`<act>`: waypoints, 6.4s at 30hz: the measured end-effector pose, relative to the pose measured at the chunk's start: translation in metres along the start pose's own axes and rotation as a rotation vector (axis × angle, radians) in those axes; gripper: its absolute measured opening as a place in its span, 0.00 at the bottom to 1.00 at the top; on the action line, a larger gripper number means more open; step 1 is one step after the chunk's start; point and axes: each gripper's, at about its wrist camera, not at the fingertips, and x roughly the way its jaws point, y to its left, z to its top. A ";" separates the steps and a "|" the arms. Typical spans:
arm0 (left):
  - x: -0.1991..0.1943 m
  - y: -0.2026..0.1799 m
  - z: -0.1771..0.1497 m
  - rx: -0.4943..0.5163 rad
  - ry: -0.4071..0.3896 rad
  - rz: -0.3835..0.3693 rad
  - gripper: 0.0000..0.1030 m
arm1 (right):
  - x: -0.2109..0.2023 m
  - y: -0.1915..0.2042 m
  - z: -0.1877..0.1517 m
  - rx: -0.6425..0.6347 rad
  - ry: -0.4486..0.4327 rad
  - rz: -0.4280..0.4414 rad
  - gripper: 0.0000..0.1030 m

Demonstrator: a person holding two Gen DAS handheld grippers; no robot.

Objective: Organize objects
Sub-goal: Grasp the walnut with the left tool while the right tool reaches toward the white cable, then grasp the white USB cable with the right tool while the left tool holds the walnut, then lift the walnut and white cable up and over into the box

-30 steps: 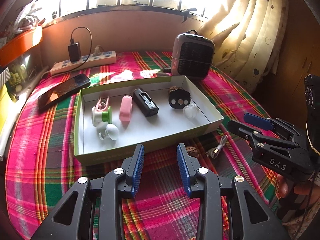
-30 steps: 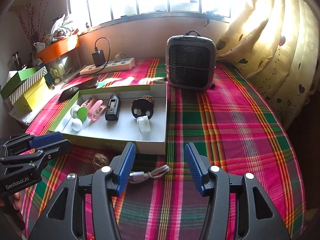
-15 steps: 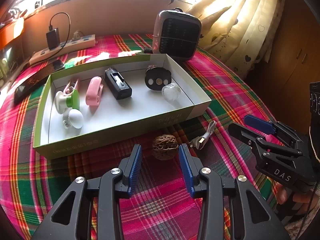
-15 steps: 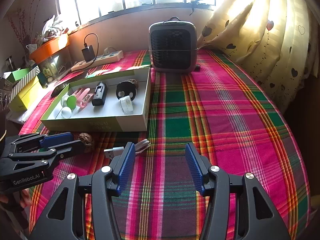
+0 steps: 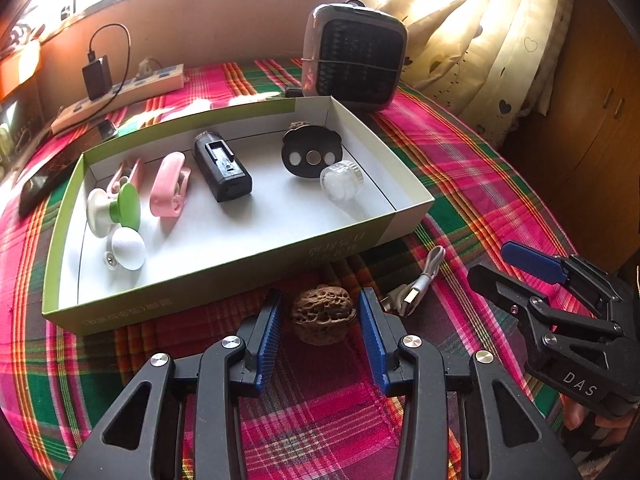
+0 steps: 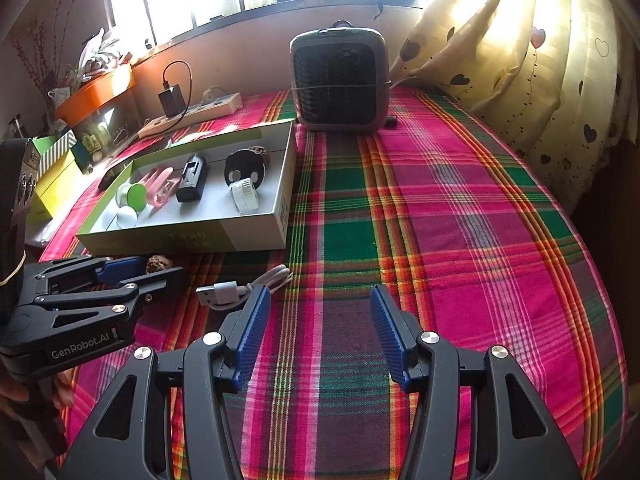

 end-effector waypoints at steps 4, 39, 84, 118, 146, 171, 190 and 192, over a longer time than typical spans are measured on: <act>0.000 0.000 0.000 -0.004 -0.002 0.003 0.36 | 0.002 0.000 0.000 0.000 0.005 0.003 0.52; -0.024 0.035 -0.029 -0.057 -0.032 0.011 0.30 | 0.023 0.058 0.008 -0.067 0.068 -0.052 0.52; -0.025 0.034 -0.028 -0.054 -0.033 0.018 0.30 | 0.019 0.035 -0.001 -0.106 0.083 -0.039 0.34; -0.026 0.035 -0.028 -0.058 -0.031 0.028 0.30 | 0.014 0.034 -0.006 -0.101 0.079 -0.029 0.17; -0.038 0.033 -0.032 -0.050 -0.045 0.057 0.30 | -0.008 0.040 -0.004 -0.083 0.028 0.024 0.17; -0.064 0.035 -0.006 -0.039 -0.117 0.079 0.30 | -0.018 0.054 0.023 -0.089 -0.034 0.063 0.17; -0.057 0.054 0.015 -0.063 -0.129 0.095 0.30 | 0.006 0.069 0.053 -0.110 -0.022 0.092 0.17; -0.055 0.056 0.017 -0.070 -0.128 0.092 0.30 | 0.010 0.070 0.055 -0.108 -0.015 0.096 0.17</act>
